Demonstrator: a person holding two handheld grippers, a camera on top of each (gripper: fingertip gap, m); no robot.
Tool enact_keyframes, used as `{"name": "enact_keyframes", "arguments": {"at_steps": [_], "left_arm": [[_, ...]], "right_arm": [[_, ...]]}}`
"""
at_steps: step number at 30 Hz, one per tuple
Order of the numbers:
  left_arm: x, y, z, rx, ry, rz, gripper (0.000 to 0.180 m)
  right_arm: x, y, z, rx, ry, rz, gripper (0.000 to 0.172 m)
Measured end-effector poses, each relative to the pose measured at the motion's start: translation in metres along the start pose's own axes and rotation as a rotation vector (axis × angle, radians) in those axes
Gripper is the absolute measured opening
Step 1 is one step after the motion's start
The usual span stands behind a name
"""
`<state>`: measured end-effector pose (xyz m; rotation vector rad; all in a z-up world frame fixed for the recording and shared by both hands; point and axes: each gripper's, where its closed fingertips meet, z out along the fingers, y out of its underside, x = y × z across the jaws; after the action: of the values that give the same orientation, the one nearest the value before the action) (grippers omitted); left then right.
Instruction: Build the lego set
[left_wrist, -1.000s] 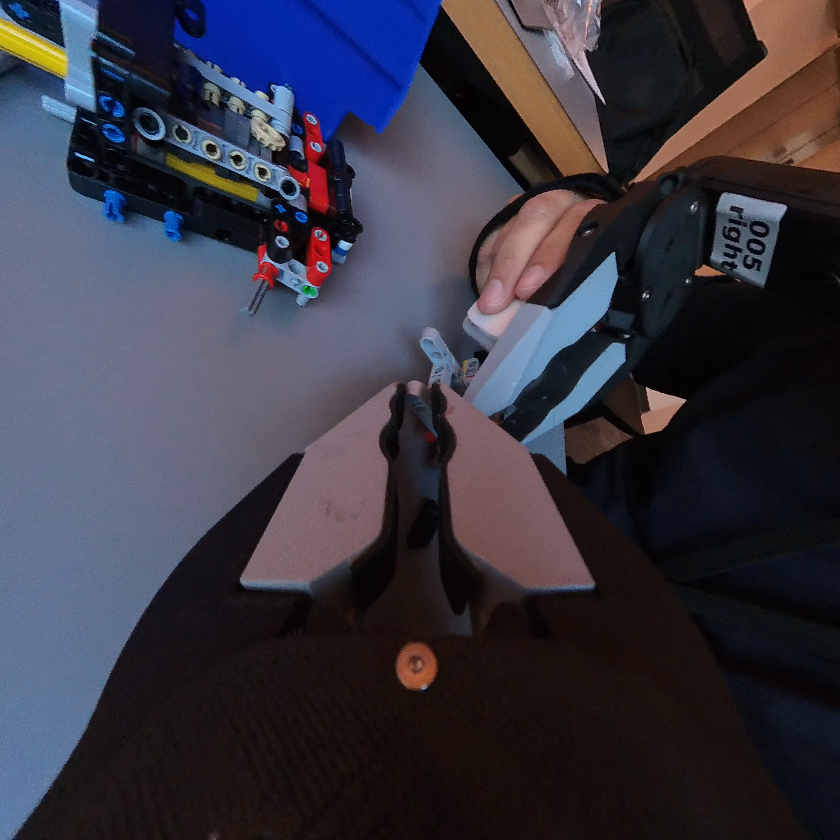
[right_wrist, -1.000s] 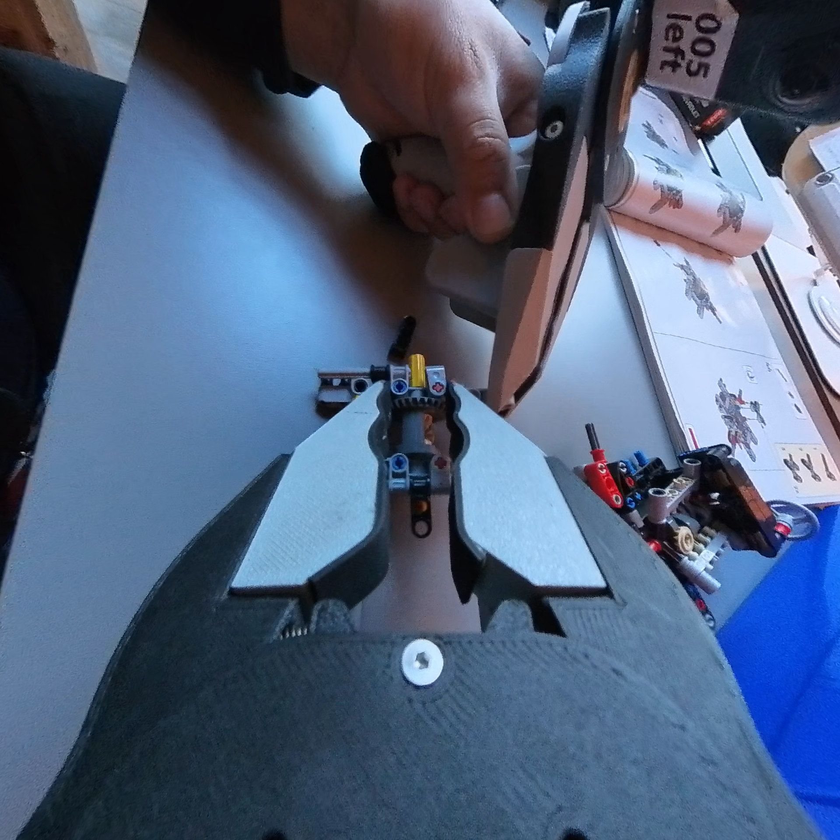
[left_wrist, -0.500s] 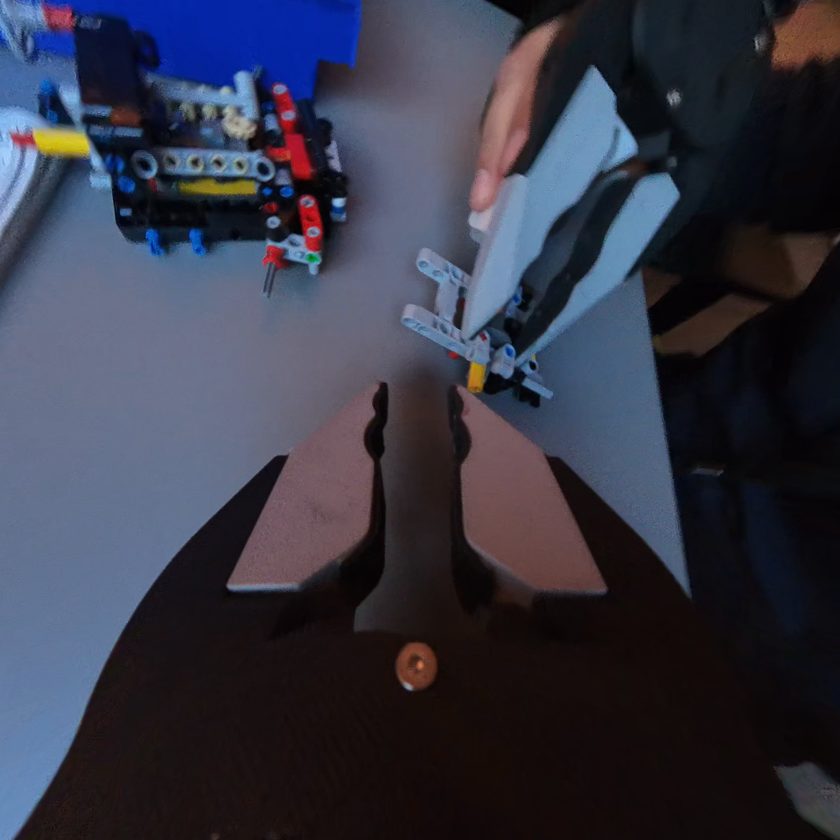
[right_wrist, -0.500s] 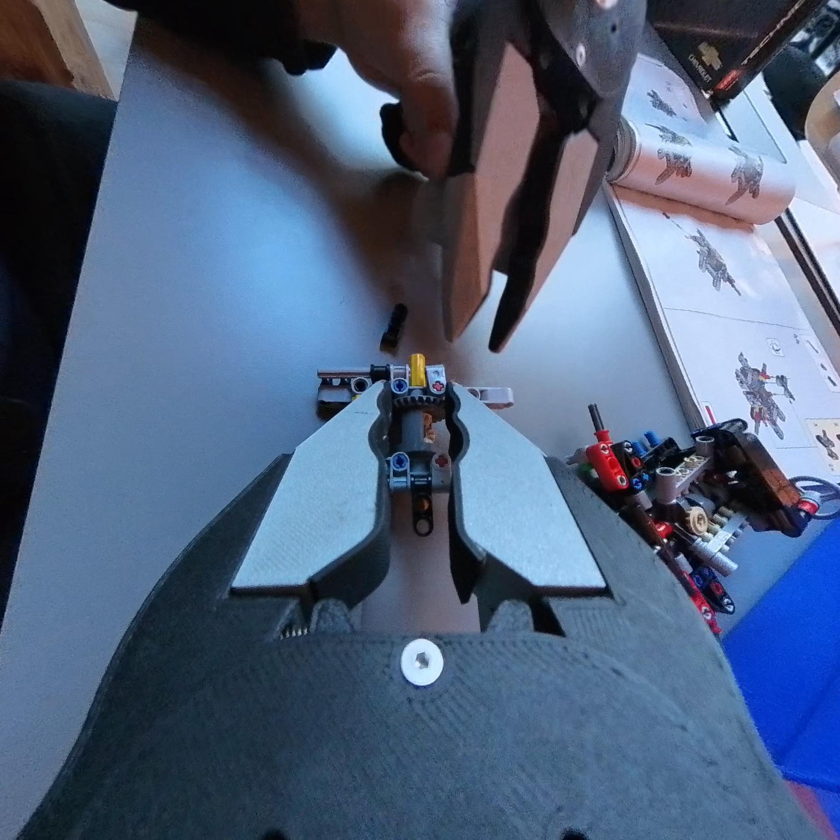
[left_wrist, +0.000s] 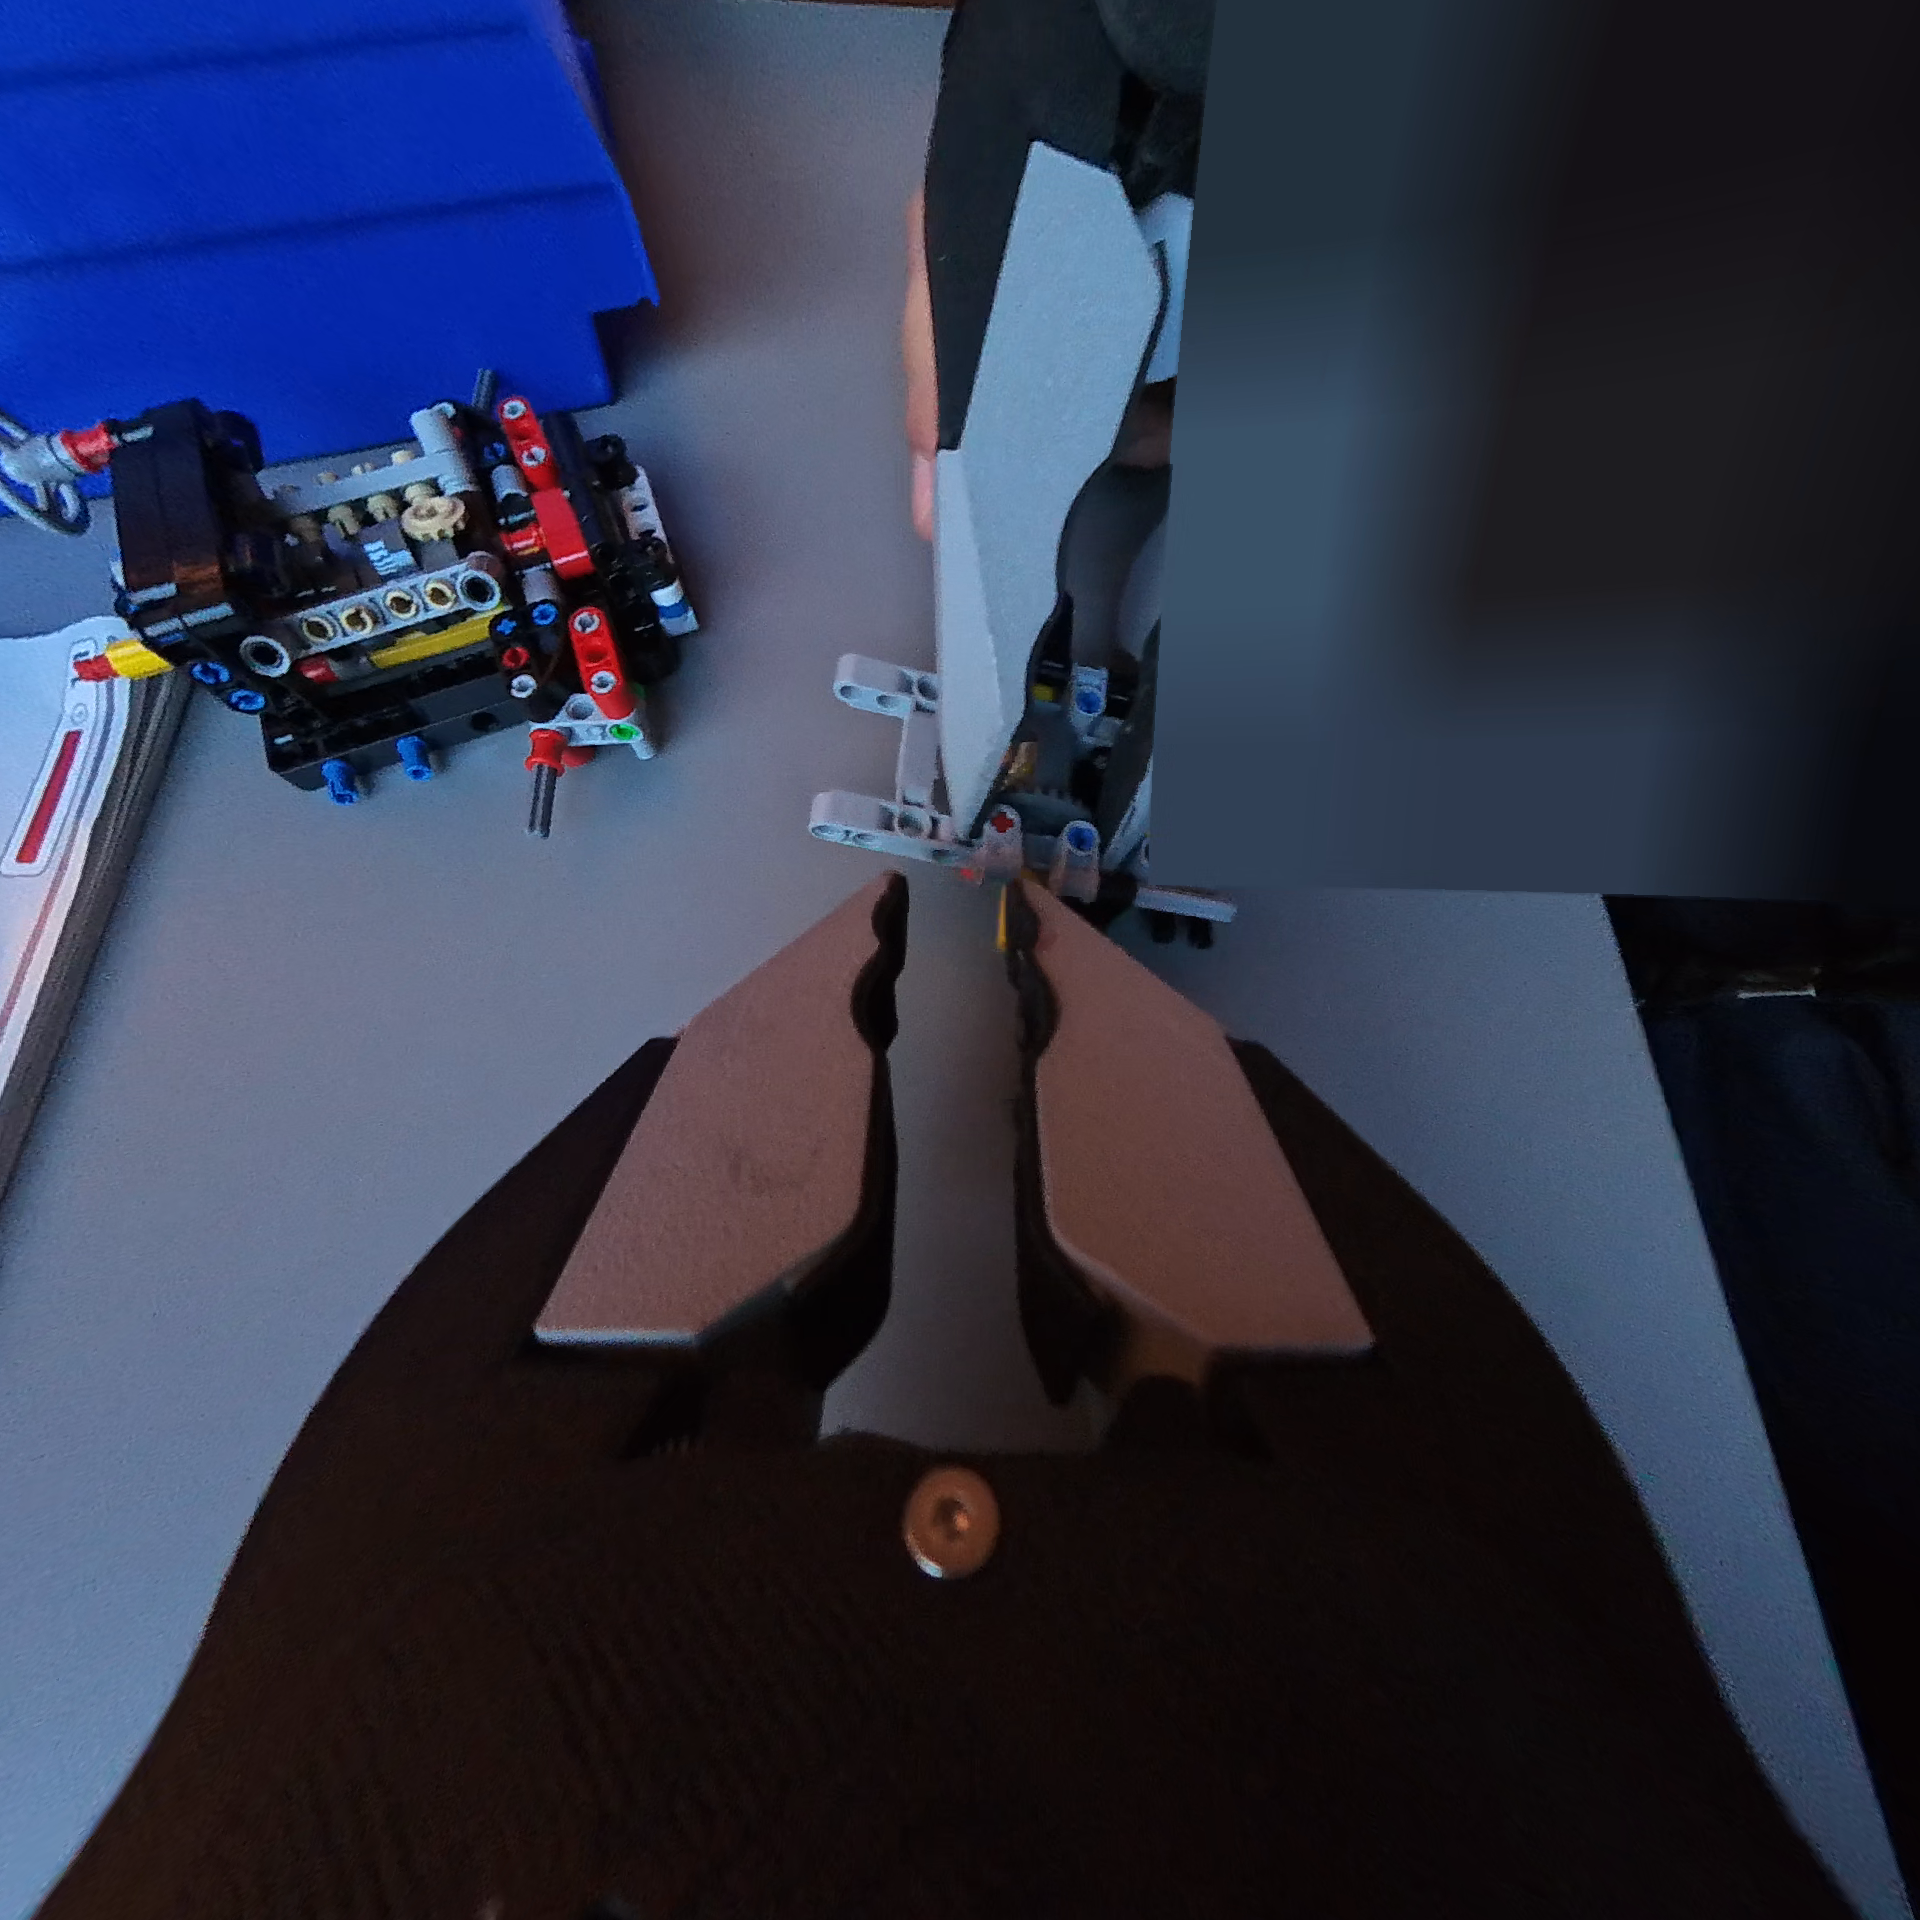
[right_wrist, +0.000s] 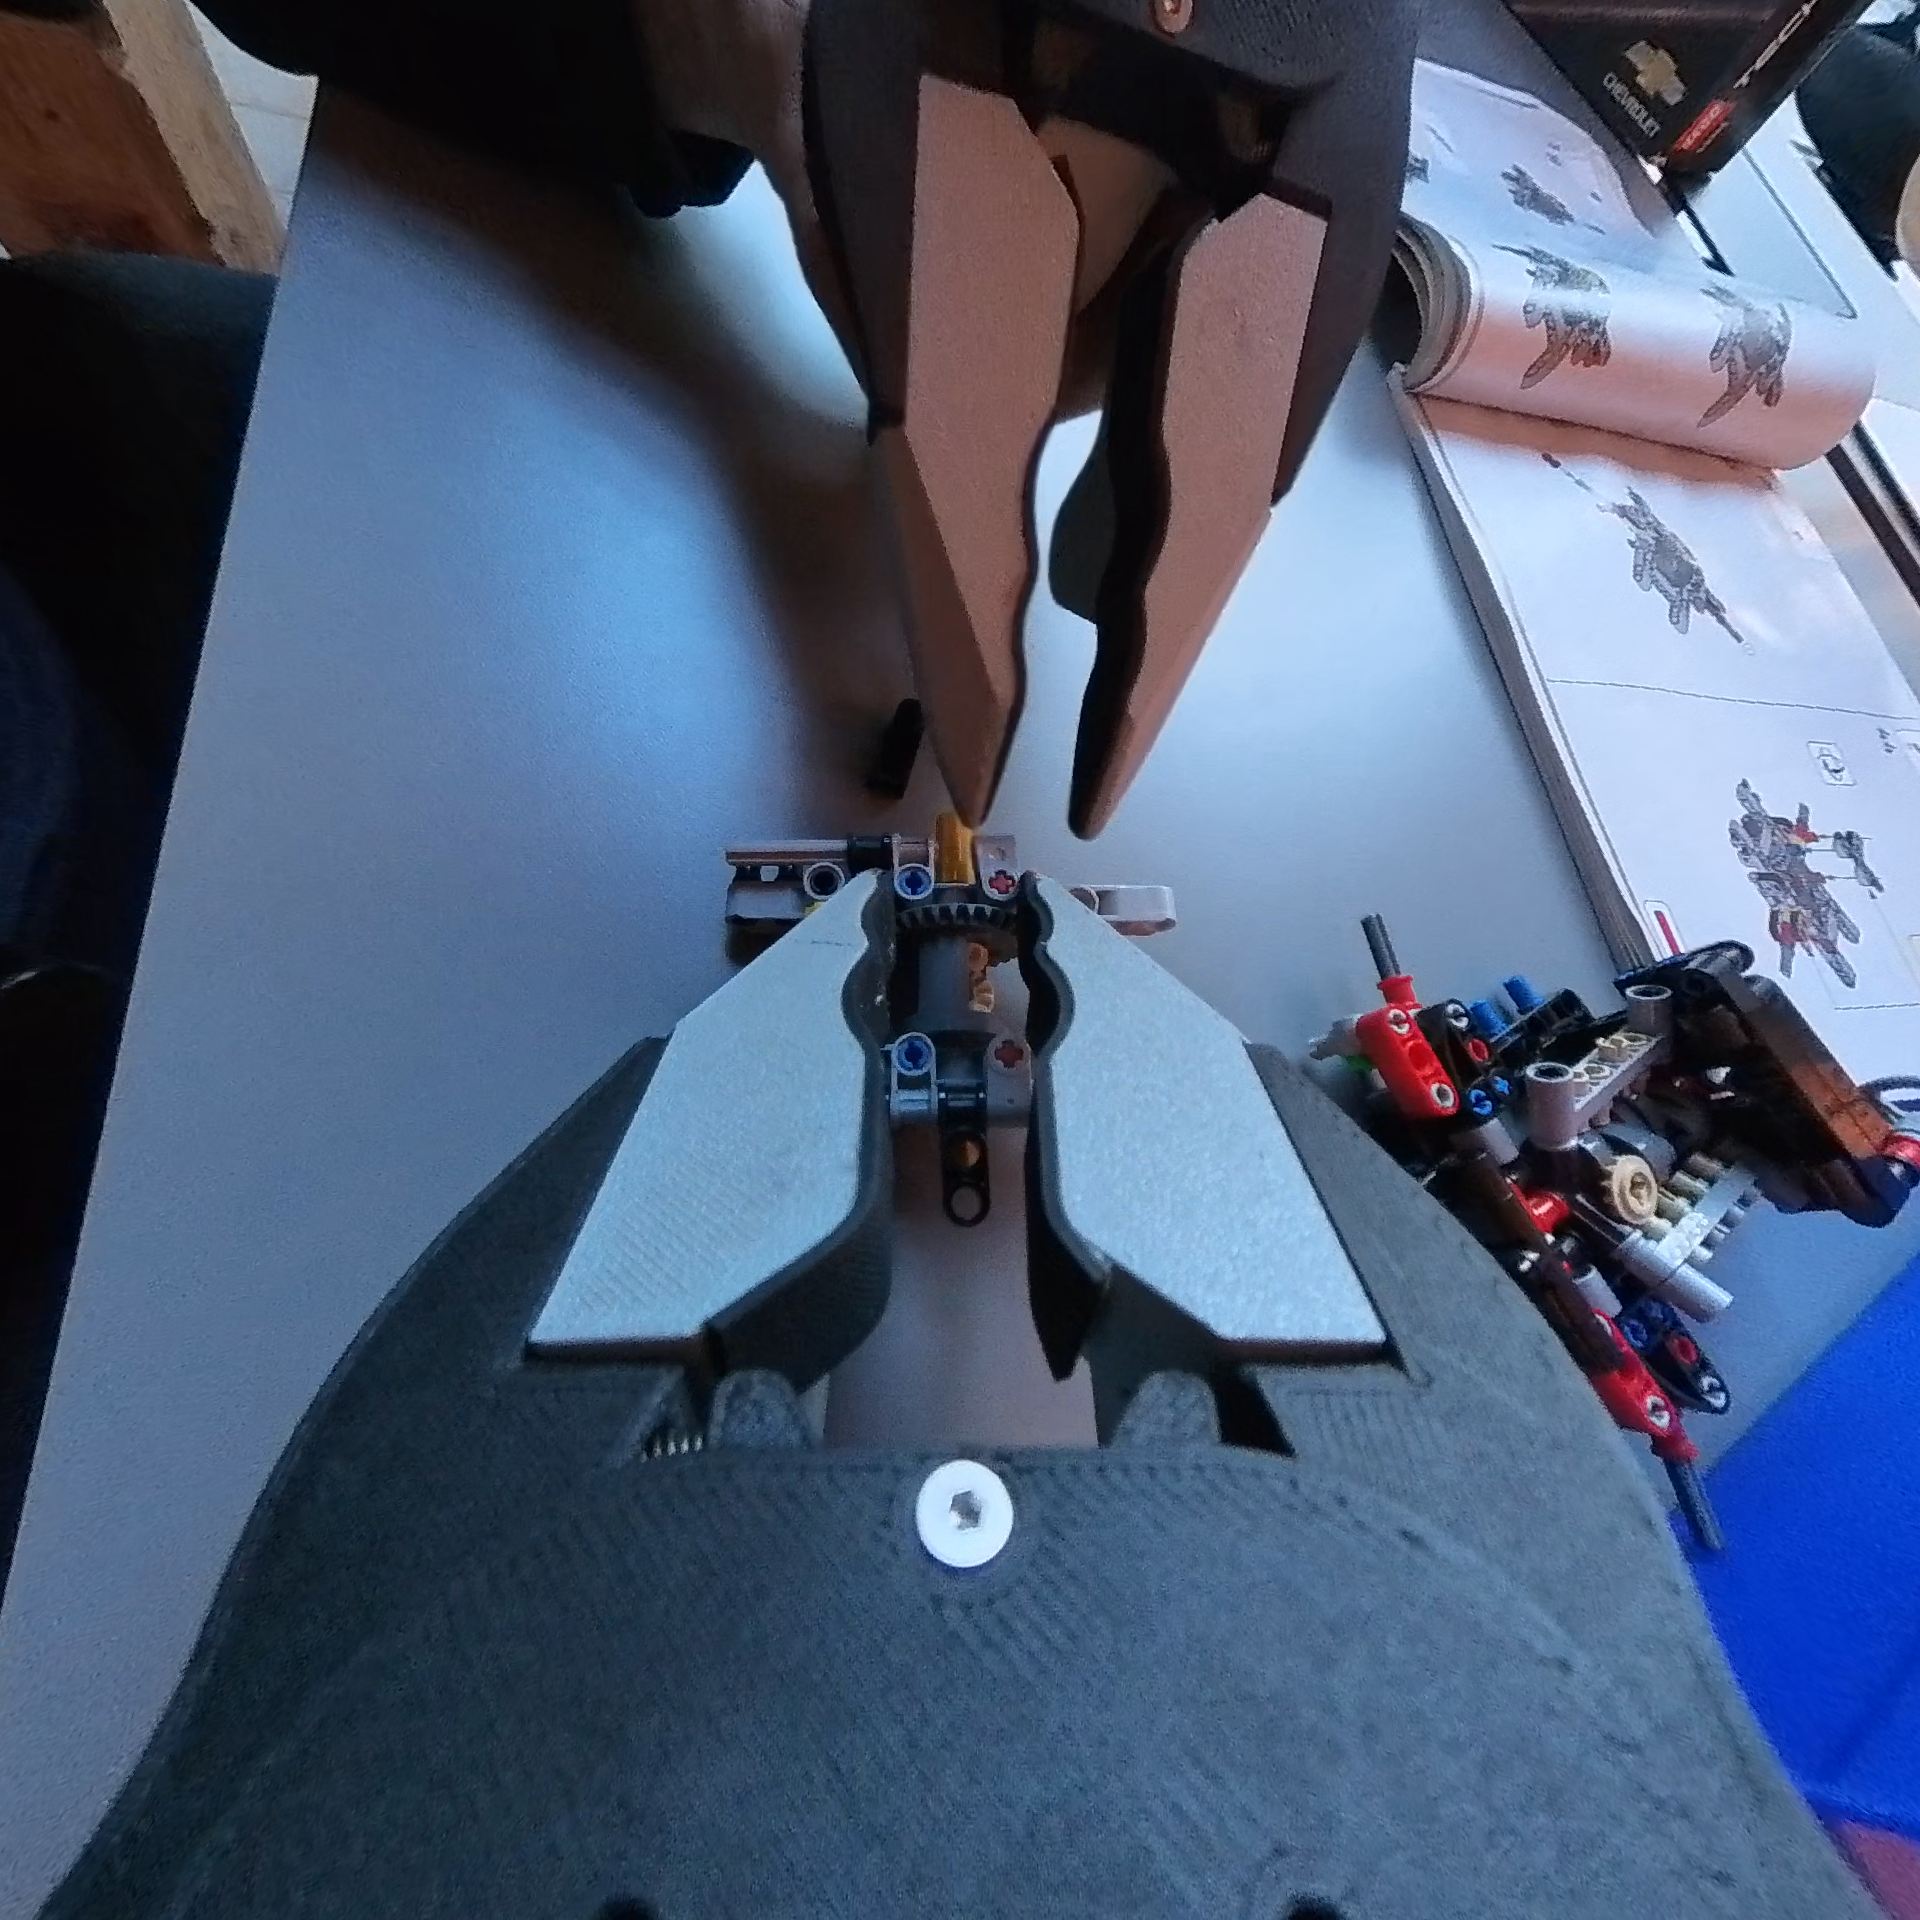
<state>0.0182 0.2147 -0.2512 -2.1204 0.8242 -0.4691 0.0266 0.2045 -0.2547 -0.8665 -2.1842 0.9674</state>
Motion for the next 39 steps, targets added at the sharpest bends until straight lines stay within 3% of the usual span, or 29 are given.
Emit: {"name": "enact_keyframes", "arguments": {"at_steps": [10,15,20,39], "left_arm": [[0.004,0.003,0.006,-0.005,0.04,-0.013,0.018],[0.012,0.003,0.006,-0.018,0.072,0.045,0.006],[0.014,0.004,0.006,-0.017,0.128,-0.018,0.008],[0.012,0.003,0.006,-0.029,0.06,0.01,0.006]], "right_arm": [[-0.002,-0.002,0.002,0.001,-0.019,0.019,0.021],[-0.004,-0.002,0.002,0.004,-0.029,0.008,0.021],[-0.006,-0.003,0.001,0.006,-0.032,-0.007,0.021],[-0.006,-0.002,0.0,0.004,-0.02,-0.018,0.02]]}}
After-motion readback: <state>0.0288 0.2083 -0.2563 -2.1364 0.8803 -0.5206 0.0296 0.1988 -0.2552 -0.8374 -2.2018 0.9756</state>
